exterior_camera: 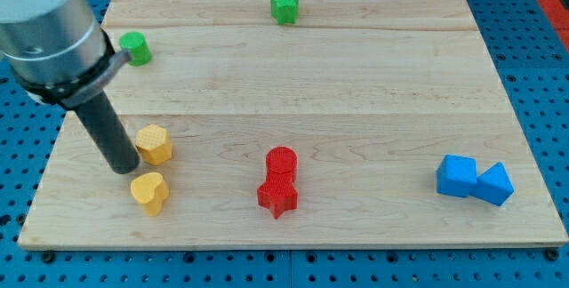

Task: Push the yellow heart into the red blocks

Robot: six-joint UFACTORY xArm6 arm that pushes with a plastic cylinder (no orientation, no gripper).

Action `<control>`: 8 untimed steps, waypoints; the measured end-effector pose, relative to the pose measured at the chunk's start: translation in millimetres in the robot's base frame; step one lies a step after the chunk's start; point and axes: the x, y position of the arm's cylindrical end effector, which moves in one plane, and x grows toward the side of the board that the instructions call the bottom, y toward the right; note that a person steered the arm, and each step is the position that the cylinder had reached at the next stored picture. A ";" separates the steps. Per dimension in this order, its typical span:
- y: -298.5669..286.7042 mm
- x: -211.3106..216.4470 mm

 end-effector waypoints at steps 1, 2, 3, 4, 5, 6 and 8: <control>28.6 -0.4; 10.2 -43.0; 3.4 -56.6; -58.7 -30.5; -106.7 20.5; -40.0 34.5; 107.7 51.3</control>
